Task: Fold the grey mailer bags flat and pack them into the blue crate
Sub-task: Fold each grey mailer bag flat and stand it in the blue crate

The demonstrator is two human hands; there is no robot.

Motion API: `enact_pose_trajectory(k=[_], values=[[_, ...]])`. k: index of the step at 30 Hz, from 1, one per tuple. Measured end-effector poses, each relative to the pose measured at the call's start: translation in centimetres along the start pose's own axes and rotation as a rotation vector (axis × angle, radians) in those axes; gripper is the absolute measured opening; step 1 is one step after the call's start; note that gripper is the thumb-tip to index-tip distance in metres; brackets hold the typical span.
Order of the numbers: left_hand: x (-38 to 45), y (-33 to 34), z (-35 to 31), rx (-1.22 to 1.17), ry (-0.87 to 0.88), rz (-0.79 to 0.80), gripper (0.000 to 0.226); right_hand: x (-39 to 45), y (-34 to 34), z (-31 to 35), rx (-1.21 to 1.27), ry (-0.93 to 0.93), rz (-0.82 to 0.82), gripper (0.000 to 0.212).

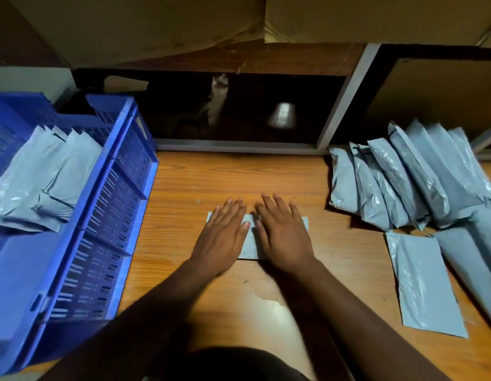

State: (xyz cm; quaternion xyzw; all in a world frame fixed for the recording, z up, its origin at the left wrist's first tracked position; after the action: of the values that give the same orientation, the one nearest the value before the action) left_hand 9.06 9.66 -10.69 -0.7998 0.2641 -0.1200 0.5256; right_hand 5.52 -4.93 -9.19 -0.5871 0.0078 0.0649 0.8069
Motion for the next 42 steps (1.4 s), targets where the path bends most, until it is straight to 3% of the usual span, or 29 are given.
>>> enact_pose_trajectory(k=[3,11,19,24,28,32,37,42], values=[[0.9,1.5,0.6,0.119,-0.026,0.065,0.076,1.0,3.2,-0.2,-0.032,0.057,0.066,0.061],[1.1,2.6,0.8,0.201,-0.001,-0.099,0.054,1.5,4.5,-0.2,-0.103,0.082,0.038,0.056],[1.4,3.2,1.0,0.217,0.015,-0.057,0.055,1.9,4.8,-0.3,-0.067,0.074,0.052,0.056],[1.2,2.4,1.6,0.043,-0.083,0.028,0.077,1.1,3.4,-0.7,0.051,0.041,0.047,0.056],[0.9,0.9,0.8,0.058,-0.020,0.062,0.091,0.7,1.6,-1.3,0.022,0.024,0.003,0.053],[0.8,2.2,-0.1,0.169,0.024,0.116,0.086,0.1,3.0,-2.2,-0.048,0.093,0.043,0.059],[0.9,3.2,0.2,0.260,0.018,0.037,0.062,0.1,3.8,-2.3,-0.058,0.119,0.015,0.057],[1.4,3.3,-0.1,0.267,-0.001,0.042,0.062,0.6,4.3,-2.4,-0.067,0.119,0.043,0.058]])
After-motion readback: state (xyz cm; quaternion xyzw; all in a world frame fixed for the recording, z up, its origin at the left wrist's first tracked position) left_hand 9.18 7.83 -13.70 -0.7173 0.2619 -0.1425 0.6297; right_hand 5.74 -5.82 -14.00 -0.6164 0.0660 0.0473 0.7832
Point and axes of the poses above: each hand's wrist, its own x-axis towards the middle knuckle, its own y-axis out of the palm, z = x × y, the point moved 6 cm from there along x, towards the middle knuckle, and after that the axes turned 6 degrees about z, right-handed, at the moved point
